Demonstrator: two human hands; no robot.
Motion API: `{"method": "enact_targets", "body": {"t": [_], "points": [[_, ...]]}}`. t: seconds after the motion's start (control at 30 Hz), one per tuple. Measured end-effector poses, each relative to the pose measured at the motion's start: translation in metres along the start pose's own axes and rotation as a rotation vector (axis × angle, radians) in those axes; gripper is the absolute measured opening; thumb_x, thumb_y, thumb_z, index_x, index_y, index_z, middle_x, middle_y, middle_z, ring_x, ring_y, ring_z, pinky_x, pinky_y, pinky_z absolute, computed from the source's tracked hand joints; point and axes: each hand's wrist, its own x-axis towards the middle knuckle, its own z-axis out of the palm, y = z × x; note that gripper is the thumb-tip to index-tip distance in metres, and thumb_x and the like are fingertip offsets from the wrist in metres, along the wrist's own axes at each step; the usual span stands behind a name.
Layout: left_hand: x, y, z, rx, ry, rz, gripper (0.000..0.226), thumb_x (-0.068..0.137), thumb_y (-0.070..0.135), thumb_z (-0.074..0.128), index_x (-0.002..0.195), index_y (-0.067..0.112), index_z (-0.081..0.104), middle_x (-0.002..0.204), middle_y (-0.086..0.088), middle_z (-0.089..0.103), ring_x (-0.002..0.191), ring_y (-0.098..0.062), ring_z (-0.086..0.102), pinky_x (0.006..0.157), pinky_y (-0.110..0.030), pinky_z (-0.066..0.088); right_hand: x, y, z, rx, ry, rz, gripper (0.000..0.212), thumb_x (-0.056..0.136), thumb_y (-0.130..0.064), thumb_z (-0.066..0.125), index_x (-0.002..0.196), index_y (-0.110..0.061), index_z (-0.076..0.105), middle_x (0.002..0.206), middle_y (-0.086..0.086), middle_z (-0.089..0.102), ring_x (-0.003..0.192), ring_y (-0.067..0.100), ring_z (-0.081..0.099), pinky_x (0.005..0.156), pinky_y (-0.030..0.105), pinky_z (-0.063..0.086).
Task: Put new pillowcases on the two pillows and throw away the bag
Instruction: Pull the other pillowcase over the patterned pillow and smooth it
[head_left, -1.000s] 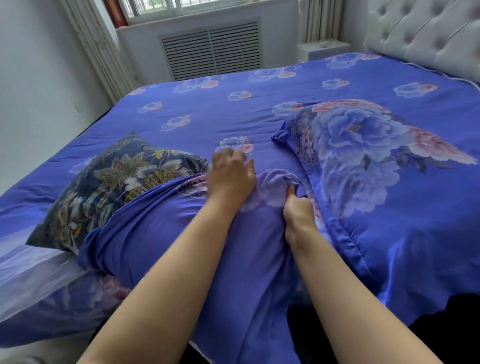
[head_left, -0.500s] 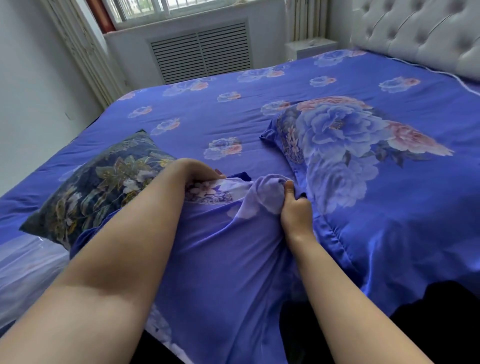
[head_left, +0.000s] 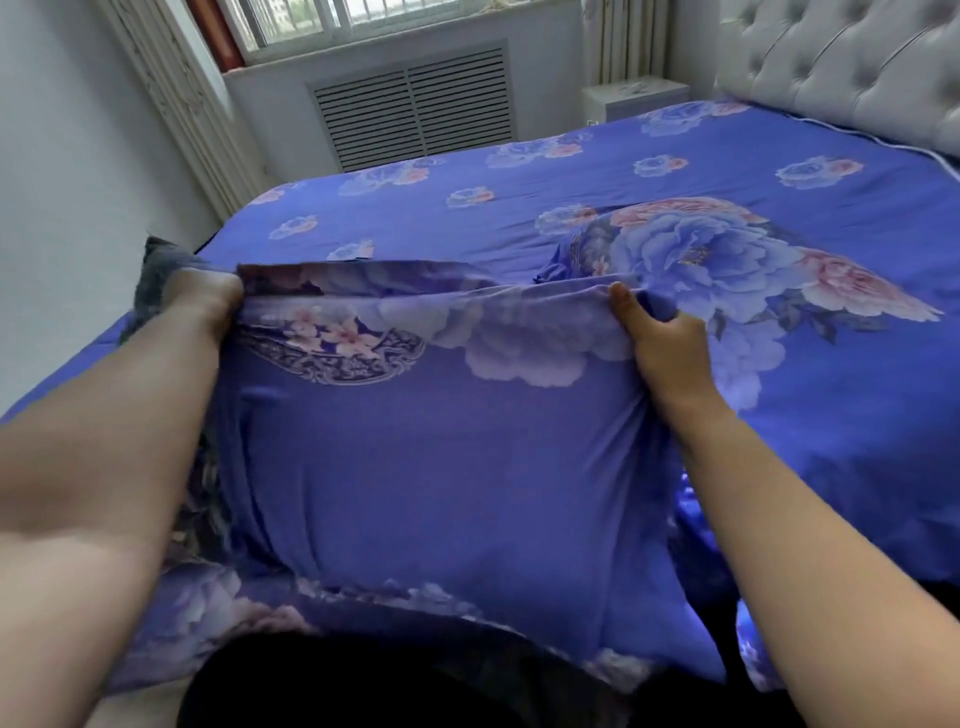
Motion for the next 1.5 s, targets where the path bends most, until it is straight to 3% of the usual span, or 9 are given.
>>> {"method": "enact_targets", "body": {"t": [0.1, 0.27, 0.4, 0.5, 0.7, 0.87, 1.1, 1.33, 1.5], "points": [[-0.021, -0.002, 0.001, 0.025, 0.000, 0.015, 0.033, 0.078, 0.018, 0.055, 0.105, 0.002, 0.064, 0.115, -0.019, 0.063, 0.107, -0.035, 0.058, 0.096, -0.037, 0.043, 0.015, 0.009, 0.012, -0.088, -0.004, -0.017, 0.038, 0.087, -0.040, 0.064, 0.059, -0.015, 0.058, 0.049, -0.018, 0.047, 0.061, -0.001, 0.041, 0.053, 0.015, 0.033], [-0.026, -0.002, 0.017, -0.019, -0.091, -0.057, 0.033, 0.085, 0.018, 0.054, 0.107, -0.006, 0.062, 0.118, -0.026, 0.060, 0.110, -0.036, 0.056, 0.096, -0.039, 0.041, 0.025, 0.026, 0.021, -0.401, 0.030, 0.025, 0.053, 0.082, -0.058, 0.058, 0.105, -0.012, 0.066, 0.103, 0.015, 0.068, 0.099, 0.030, 0.062, 0.073, 0.031, 0.040], [-0.048, 0.013, 0.019, 0.081, -0.218, 0.044, 0.012, 0.090, 0.027, 0.058, 0.094, 0.015, 0.057, 0.092, -0.009, 0.053, 0.073, -0.026, 0.045, 0.070, -0.035, 0.038, 0.025, 0.013, 0.041, -0.457, -0.084, 0.143, 0.058, 0.097, -0.048, 0.038, 0.120, 0.001, 0.056, 0.125, 0.028, 0.056, 0.115, 0.039, 0.053, 0.086, 0.037, 0.041], [-0.039, 0.001, 0.023, 0.175, -0.121, 0.159, 0.027, 0.081, 0.037, 0.058, 0.067, 0.014, 0.052, 0.074, -0.024, 0.049, 0.069, -0.038, 0.048, 0.064, -0.036, 0.040, 0.019, 0.003, 0.056, -0.338, 0.012, 0.109, 0.053, 0.099, -0.043, 0.038, 0.122, 0.003, 0.053, 0.128, 0.026, 0.055, 0.118, 0.037, 0.051, 0.088, 0.035, 0.040], [-0.009, -0.021, -0.004, 0.064, 0.011, 0.152, 0.037, 0.085, 0.038, 0.058, 0.074, 0.002, 0.059, 0.082, -0.027, 0.062, 0.080, -0.039, 0.060, 0.070, -0.039, 0.044, 0.040, -0.015, 0.070, -0.405, 0.045, -0.042, 0.052, 0.095, -0.048, 0.044, 0.123, -0.004, 0.052, 0.121, 0.024, 0.060, 0.114, 0.038, 0.054, 0.089, 0.038, 0.041], [-0.024, -0.032, 0.010, 0.061, -0.088, 0.167, 0.041, 0.085, 0.035, 0.063, 0.062, 0.002, 0.054, 0.073, -0.030, 0.058, 0.081, -0.043, 0.061, 0.065, -0.039, 0.041, 0.040, 0.003, 0.093, -0.495, -0.079, 0.076, 0.066, 0.090, -0.047, 0.052, 0.132, 0.001, 0.034, 0.137, 0.023, 0.045, 0.127, 0.038, 0.044, 0.100, 0.044, 0.037], [-0.087, -0.026, 0.039, 0.004, -0.319, 0.103, 0.057, 0.074, 0.048, 0.064, 0.089, -0.006, 0.063, 0.091, -0.023, 0.064, 0.091, -0.026, 0.063, 0.072, -0.036, 0.044, -0.008, 0.028, 0.118, -0.751, -0.275, 0.155, 0.088, 0.087, -0.065, 0.042, 0.148, -0.006, 0.015, 0.155, 0.016, 0.015, 0.142, 0.033, 0.016, 0.112, 0.050, 0.020], [-0.129, -0.050, 0.008, 0.303, 0.213, 0.377, 0.029, 0.095, 0.033, 0.046, 0.109, 0.009, 0.054, 0.103, -0.028, 0.063, 0.094, -0.047, 0.060, 0.073, -0.046, 0.045, -0.029, 0.039, 0.080, -0.591, -0.191, 0.196, 0.059, 0.097, -0.054, 0.024, 0.132, -0.013, 0.047, 0.137, 0.019, 0.048, 0.126, 0.038, 0.044, 0.106, 0.046, 0.032], [-0.102, -0.098, -0.007, 0.147, 0.159, 0.058, 0.032, 0.096, 0.031, 0.044, 0.109, 0.005, 0.055, 0.115, -0.027, 0.060, 0.108, -0.044, 0.054, 0.088, -0.043, 0.041, -0.058, 0.037, 0.068, -0.796, -0.310, 0.249, 0.071, 0.093, -0.057, 0.039, 0.139, -0.003, 0.034, 0.142, 0.024, 0.040, 0.129, 0.038, 0.040, 0.102, 0.042, 0.033]]}}
